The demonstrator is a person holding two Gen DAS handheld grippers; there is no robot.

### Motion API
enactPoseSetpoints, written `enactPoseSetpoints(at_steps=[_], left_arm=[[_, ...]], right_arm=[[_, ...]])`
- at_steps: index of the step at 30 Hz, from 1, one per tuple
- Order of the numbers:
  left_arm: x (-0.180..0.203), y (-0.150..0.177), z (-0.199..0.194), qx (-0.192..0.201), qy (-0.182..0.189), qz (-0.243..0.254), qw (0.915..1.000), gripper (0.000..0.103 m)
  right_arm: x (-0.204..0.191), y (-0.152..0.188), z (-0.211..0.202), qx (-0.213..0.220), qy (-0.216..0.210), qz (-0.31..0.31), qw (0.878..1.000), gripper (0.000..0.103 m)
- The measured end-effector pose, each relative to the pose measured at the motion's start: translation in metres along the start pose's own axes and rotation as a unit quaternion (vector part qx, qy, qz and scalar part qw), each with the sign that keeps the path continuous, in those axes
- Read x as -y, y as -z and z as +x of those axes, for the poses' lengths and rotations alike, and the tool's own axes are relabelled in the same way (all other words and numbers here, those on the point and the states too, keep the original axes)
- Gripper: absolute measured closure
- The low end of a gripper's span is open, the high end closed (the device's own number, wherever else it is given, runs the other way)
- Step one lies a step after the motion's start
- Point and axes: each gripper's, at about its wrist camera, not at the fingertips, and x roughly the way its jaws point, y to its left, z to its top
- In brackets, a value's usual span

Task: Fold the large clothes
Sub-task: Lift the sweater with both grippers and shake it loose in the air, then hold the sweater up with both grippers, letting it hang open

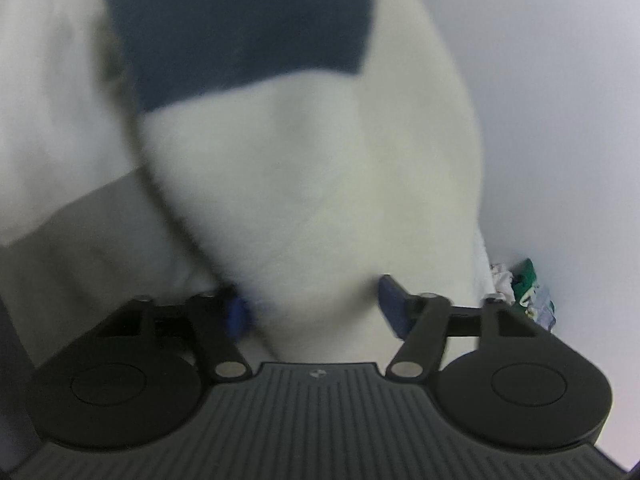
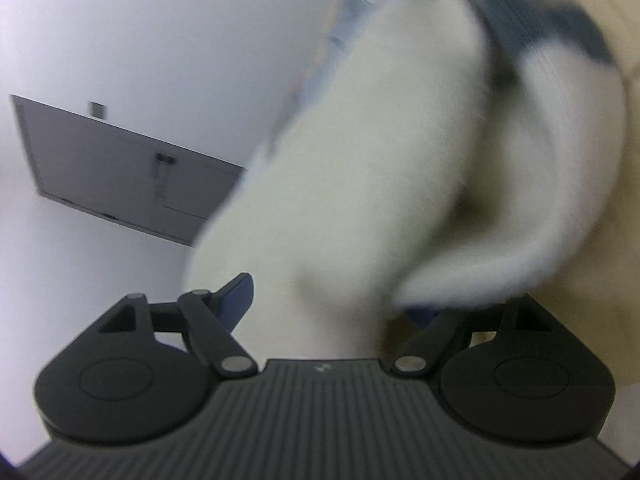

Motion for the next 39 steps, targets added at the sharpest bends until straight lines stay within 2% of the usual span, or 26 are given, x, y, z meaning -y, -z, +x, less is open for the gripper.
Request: enactPoseSetpoints(at_steps=[1,2,3,4,5,6,9,13,18,20,24,27,33,37,39], left_arm=[[0.0,0.001,0.0,0.003,-0.005,0.001,1.0,0.045],[0.003,0.002,-0.001,0.008,-0.01,0.002,0.9999,0.053],[0.004,0.003,-0.005,0.014,-0.012,0.004,0.9998,0.059],[0.01,0.007,-0.007,0.021,-0.012,0.008,0.9997,0.07],[0.016,0.013,-0.016,0.03,-0.008,0.016,0.9994,0.081],[0.02,0.017,-0.022,0.039,-0.004,0.023,0.999,0.084],[0.034,0.028,-0.047,0.066,0.034,0.05,0.996,0.09],[0.059,0.036,-0.109,0.125,0.092,0.123,0.9801,0.09],[0.085,0.062,-0.166,0.16,0.167,0.198,0.9526,0.09],[0.083,0.071,-0.196,0.17,0.192,0.209,0.9438,0.091],[0.095,0.089,-0.234,0.185,0.219,0.209,0.9352,0.091],[0.107,0.098,-0.27,0.2,0.24,0.215,0.9252,0.091],[0.151,0.109,-0.348,0.236,0.272,0.235,0.9027,0.091],[0.192,0.101,-0.404,0.265,0.284,0.257,0.8851,0.09],[0.216,0.1,-0.433,0.279,0.294,0.267,0.8744,0.09]], right_arm=[[0.003,0.001,0.005,-0.005,0.018,-0.009,1.0,0.022],[0.005,0.002,0.01,-0.01,0.038,-0.023,0.999,0.028],[0.006,0.002,0.014,-0.011,0.045,-0.034,0.998,0.037],[0.007,0.002,0.015,-0.01,0.049,-0.039,0.998,0.042],[0.005,0.001,0.015,-0.006,0.049,-0.044,0.998,0.056],[0.001,0.0,0.013,-0.003,0.042,-0.051,0.998,0.069],[-0.021,0.003,0.0,0.022,0.033,-0.098,0.994,0.079],[-0.042,0.01,-0.03,0.057,-0.001,-0.137,0.989,0.081],[-0.064,0.021,-0.076,0.088,-0.044,-0.183,0.978,0.081],[-0.073,0.026,-0.09,0.096,-0.057,-0.19,0.976,0.081],[-0.09,0.028,-0.118,0.106,-0.091,-0.196,0.971,0.081],[-0.113,0.03,-0.144,0.12,-0.113,-0.209,0.964,0.081],[-0.181,0.037,-0.201,0.149,-0.149,-0.272,0.939,0.081],[-0.24,0.037,-0.238,0.166,-0.175,-0.321,0.916,0.081],[-0.272,0.036,-0.255,0.177,-0.184,-0.354,0.899,0.081]])
